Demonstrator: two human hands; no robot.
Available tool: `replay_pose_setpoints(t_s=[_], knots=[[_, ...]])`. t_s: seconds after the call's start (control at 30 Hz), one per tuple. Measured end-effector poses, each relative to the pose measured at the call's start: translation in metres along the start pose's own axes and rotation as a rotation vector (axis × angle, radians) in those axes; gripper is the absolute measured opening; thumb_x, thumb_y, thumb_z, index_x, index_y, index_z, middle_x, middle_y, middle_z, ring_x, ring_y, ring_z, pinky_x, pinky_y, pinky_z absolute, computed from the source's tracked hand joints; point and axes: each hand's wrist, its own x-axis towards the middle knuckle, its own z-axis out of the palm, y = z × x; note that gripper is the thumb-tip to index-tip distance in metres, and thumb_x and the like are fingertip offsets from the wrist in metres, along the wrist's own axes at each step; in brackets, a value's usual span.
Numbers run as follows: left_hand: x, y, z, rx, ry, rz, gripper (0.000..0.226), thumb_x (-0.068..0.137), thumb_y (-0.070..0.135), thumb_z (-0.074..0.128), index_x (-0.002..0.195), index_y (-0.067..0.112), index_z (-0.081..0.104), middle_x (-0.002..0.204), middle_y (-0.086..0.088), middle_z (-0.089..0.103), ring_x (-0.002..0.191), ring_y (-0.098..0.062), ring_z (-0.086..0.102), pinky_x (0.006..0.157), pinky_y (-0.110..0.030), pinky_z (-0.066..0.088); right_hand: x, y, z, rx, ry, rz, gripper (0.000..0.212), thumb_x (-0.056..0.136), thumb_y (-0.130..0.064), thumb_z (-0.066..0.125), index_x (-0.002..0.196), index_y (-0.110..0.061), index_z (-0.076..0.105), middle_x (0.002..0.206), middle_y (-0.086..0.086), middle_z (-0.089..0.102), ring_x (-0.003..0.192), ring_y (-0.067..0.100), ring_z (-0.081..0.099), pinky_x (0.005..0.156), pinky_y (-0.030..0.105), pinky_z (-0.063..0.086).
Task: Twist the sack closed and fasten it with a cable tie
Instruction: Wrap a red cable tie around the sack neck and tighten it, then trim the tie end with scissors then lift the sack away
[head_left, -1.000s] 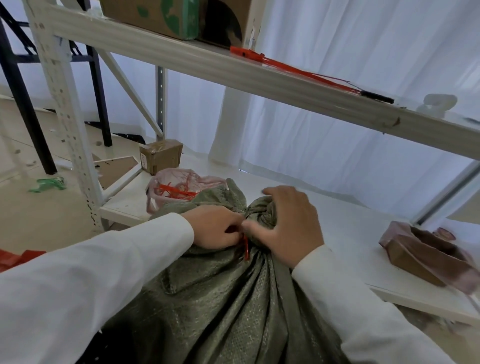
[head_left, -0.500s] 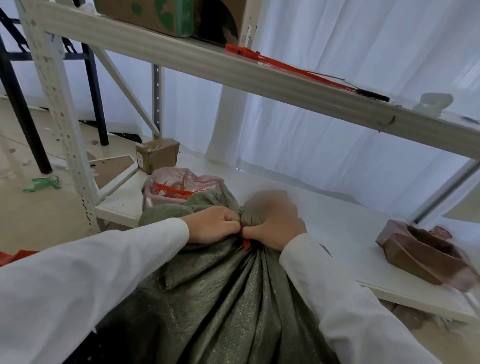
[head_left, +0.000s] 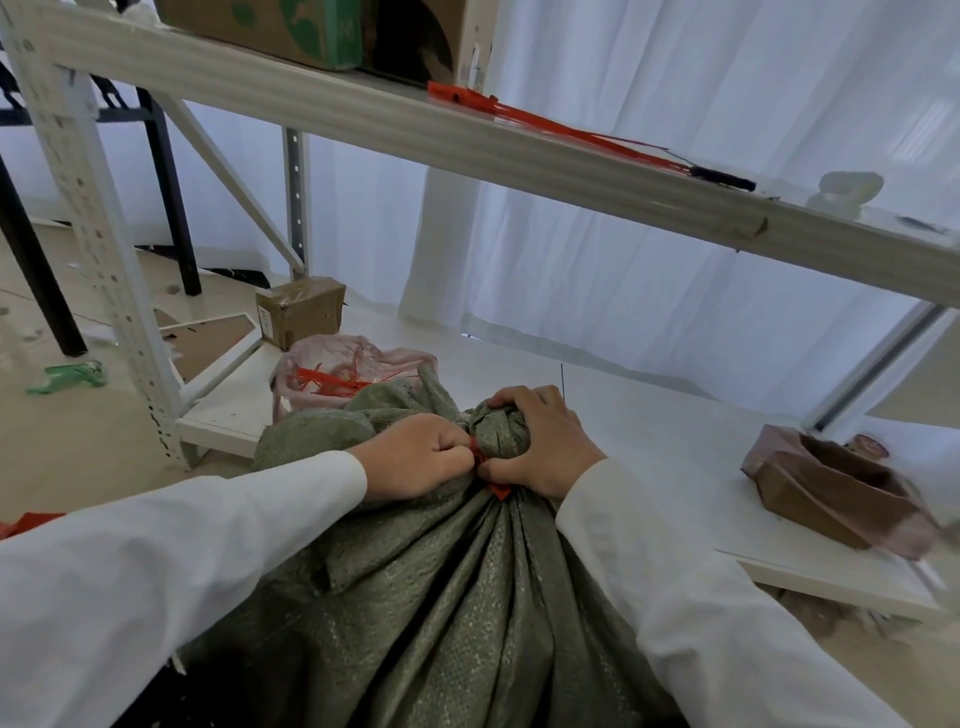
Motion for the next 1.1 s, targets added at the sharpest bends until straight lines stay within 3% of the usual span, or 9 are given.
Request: replay_pose_setpoints(t_s=[0.3,0.37,0.47,0.53,0.63,0.77,0.83,0.97,1.1], knots=[[0.003,-0.012,-0.033,-0.067,0.041,-0.070,0.035,0.095,0.023,0.046,0.063,0.018,0.058,0.064,0.008,0.059,0.058,-0.001,0.054,0.064,-0.013,0.041,-0.002,0.008,-0.028,0.061,-0.064,-0.082,0.064,0.067,-0.046,0.075,0.123,-0.037,0.045,0.123,-0.005,0.036,0.125,0.020,0.035,0.104,0.032,0.030],[0.002,-0.010,-0.036,-0.032,0.001,-0.058,0.032,0.094,0.025,0.049,0.066,0.022,0.062,0.065,0.011,0.062,0.059,0.001,0.056,0.065,-0.011,0.041,-0.003,0.002,-0.053,0.147,0.104,-0.126,0.051,0.073,-0.044,0.071,0.119,-0.032,0.053,0.124,-0.006,0.048,0.120,0.012,0.042,0.101,0.028,0.033],[0.000,-0.007,-0.035,0.010,-0.053,-0.031,0.029,0.090,0.031,0.057,0.063,0.019,0.059,0.055,0.014,0.053,0.052,0.002,0.048,0.060,-0.008,0.038,0.005,-0.012,-0.109,0.340,0.602,-0.164,0.022,0.086,-0.024,0.060,0.108,-0.020,0.061,0.106,-0.005,0.060,0.095,0.004,0.055,0.091,0.019,0.042],[-0.002,-0.007,-0.033,0.020,-0.075,-0.030,0.028,0.087,0.034,0.061,0.064,0.017,0.060,0.057,0.013,0.052,0.051,0.002,0.046,0.060,-0.008,0.038,0.022,-0.017,-0.149,0.301,0.746,-0.138,0.024,0.087,-0.020,0.056,0.109,-0.015,0.060,0.104,-0.001,0.060,0.087,0.004,0.055,0.082,0.007,0.041],[-0.002,-0.008,-0.035,0.046,-0.083,-0.026,0.029,0.086,0.038,0.060,0.064,0.019,0.059,0.060,0.009,0.052,0.051,0.001,0.046,0.061,-0.014,0.039,0.058,-0.014,-0.201,-0.037,0.782,-0.006,0.049,0.083,-0.032,0.058,0.127,-0.014,0.049,0.131,0.011,0.049,0.119,0.025,0.047,0.103,0.030,0.037],[-0.003,-0.009,-0.036,0.121,-0.087,-0.020,0.033,0.087,0.045,0.056,0.062,0.023,0.054,0.061,0.010,0.051,0.053,-0.001,0.045,0.065,-0.020,0.041,0.089,0.001,-0.234,-0.410,0.476,0.177,0.082,0.078,-0.046,0.066,0.144,-0.023,0.024,0.145,0.016,0.030,0.132,0.038,0.031,0.107,0.050,0.029],[-0.004,-0.009,-0.036,0.141,-0.097,-0.014,0.035,0.087,0.046,0.054,0.061,0.023,0.052,0.062,0.009,0.050,0.055,-0.002,0.044,0.067,-0.022,0.041,0.095,0.014,-0.231,-0.589,0.350,0.205,0.075,0.078,-0.049,0.064,0.141,-0.031,0.028,0.141,0.016,0.036,0.126,0.040,0.035,0.104,0.049,0.034],[-0.005,-0.010,-0.038,0.151,-0.098,0.013,0.037,0.088,0.046,0.053,0.059,0.025,0.048,0.061,0.009,0.049,0.056,-0.005,0.044,0.066,-0.023,0.039,0.089,0.031,-0.227,-0.735,0.509,0.151,0.057,0.081,-0.048,0.061,0.133,-0.032,0.043,0.128,0.016,0.045,0.114,0.040,0.039,0.097,0.045,0.036],[-0.005,-0.011,-0.036,0.193,-0.085,0.022,0.039,0.089,0.046,0.051,0.059,0.023,0.045,0.061,0.005,0.047,0.056,-0.008,0.042,0.063,-0.024,0.037,0.076,0.039,-0.238,-0.597,0.593,0.151,0.035,0.092,-0.032,0.048,0.125,-0.023,0.054,0.119,0.021,0.050,0.112,0.044,0.043,0.097,0.046,0.037]])
